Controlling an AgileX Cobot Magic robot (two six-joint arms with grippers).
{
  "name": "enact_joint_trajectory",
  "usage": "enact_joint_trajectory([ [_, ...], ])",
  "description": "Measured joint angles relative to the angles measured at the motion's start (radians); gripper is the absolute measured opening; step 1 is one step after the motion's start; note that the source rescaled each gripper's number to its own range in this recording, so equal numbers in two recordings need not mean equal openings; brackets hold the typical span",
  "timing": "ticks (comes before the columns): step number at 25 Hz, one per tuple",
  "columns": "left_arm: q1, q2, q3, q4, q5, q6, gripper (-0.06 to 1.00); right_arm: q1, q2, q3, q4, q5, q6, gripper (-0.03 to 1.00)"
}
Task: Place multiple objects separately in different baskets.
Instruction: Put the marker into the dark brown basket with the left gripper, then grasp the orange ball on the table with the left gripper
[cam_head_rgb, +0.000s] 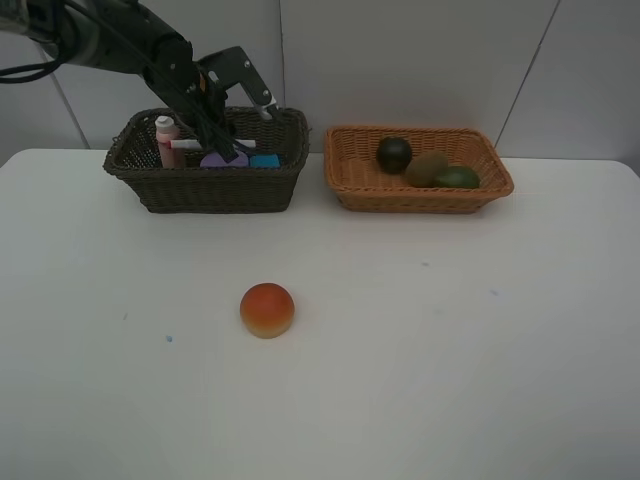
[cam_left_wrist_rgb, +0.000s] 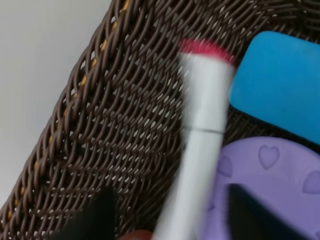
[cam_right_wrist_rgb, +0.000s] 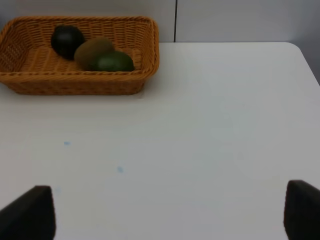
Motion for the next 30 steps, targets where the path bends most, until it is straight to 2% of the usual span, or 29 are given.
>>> enact_joint_trajectory([
  [2,0.000,0.000,0.000,0.000,0.000,0.005,0.94,0.000,0.000,0.000,0.000,0.000,0.000,1.00],
  [5,0.000,0.000,0.000,0.000,0.000,0.010,0.99,0.000,0.000,0.000,0.000,0.000,0.000,1.00],
  [24,0.000,-0.018,0.000,-0.006,0.000,0.012,1.00,0.000,0.000,0.000,0.000,0.000,0.000,1.00],
  [30,0.000,-0.051,0.000,-0.039,0.007,0.012,1.00,0.000,0.000,0.000,0.000,0.000,0.000,1.00],
])
